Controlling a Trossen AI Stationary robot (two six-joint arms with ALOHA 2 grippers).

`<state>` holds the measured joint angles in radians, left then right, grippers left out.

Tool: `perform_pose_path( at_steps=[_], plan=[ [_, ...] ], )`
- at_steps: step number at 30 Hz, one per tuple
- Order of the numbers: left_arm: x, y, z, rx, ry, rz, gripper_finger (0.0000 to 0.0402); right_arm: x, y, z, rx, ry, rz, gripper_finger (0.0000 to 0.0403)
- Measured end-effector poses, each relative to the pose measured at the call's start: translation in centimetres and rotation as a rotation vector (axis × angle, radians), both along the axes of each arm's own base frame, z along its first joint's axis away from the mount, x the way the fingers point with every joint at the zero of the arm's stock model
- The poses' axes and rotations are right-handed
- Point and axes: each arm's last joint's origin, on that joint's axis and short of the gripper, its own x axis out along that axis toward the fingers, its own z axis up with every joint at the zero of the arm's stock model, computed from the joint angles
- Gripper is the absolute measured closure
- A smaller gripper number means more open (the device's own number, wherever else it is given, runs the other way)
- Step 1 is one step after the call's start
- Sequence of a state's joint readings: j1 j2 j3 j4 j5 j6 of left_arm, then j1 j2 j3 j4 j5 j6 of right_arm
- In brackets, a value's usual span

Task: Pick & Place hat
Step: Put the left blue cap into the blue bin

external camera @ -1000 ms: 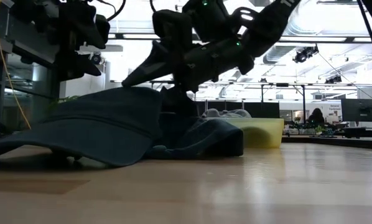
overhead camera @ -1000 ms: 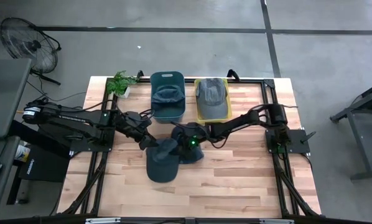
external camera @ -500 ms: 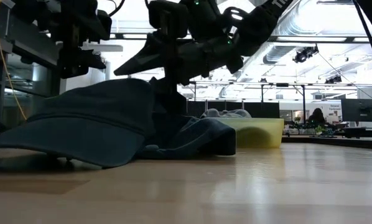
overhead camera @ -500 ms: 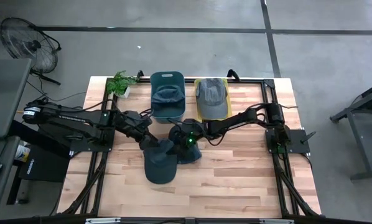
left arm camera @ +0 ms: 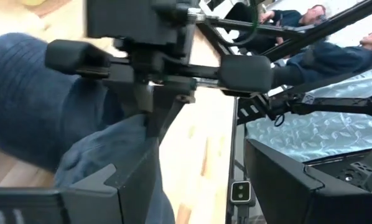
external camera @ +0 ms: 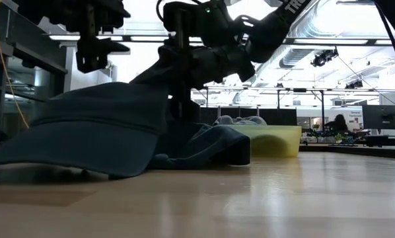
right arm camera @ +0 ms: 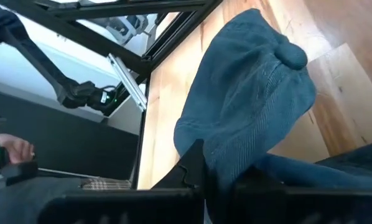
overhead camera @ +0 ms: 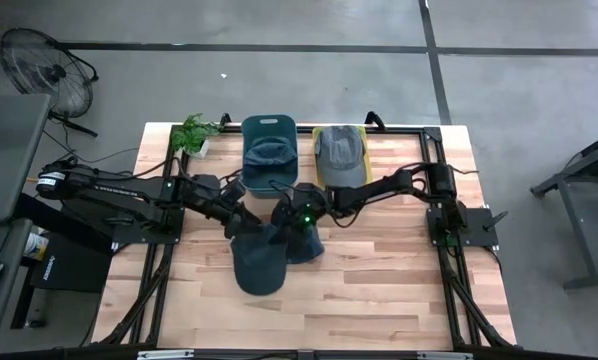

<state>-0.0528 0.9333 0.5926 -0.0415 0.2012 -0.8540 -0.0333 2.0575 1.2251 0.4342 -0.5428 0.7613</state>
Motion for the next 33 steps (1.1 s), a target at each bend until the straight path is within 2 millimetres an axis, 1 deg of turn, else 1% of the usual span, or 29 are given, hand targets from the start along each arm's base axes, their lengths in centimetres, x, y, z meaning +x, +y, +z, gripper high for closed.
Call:
perform_pose_path(
  at_steps=[4,7,11,16,21,25,28,33],
  plan=[
    [0.0,0.0,0.1,0.000,-0.013,0.000,0.0167,0.1,-0.2,0.3,0.021,-0.014,-0.004,0.0399],
    [0.2,0.0,0.5,0.000,-0.052,-0.001,0.0167,0.0,-0.2,1.0,0.026,-0.041,0.004,0.0400],
    [0.2,0.0,1.0,0.004,-0.109,-0.004,0.0167,-0.4,-0.2,2.7,0.024,-0.075,0.007,0.0401],
    [-0.3,0.0,2.2,0.013,-0.202,-0.003,0.0167,-1.5,-0.2,5.2,-0.026,-0.065,-0.003,0.0402],
    [-1.2,0.2,3.6,0.060,-0.313,0.035,0.0167,-3.3,-0.3,7.7,-0.104,-0.032,-0.016,0.0402],
    [-2.0,0.5,4.5,0.114,-0.379,0.093,0.0167,-4.8,-0.3,10.4,-0.157,-0.064,-0.048,0.0402],
    [-2.4,0.6,4.8,0.137,-0.400,0.134,0.0167,-6.1,-0.5,12.6,-0.206,-0.099,-0.103,0.0402],
    [-2.4,0.7,4.9,0.159,-0.405,0.175,0.0167,-8.6,-0.8,16.3,-0.294,-0.171,-0.237,0.0403]
  ],
)
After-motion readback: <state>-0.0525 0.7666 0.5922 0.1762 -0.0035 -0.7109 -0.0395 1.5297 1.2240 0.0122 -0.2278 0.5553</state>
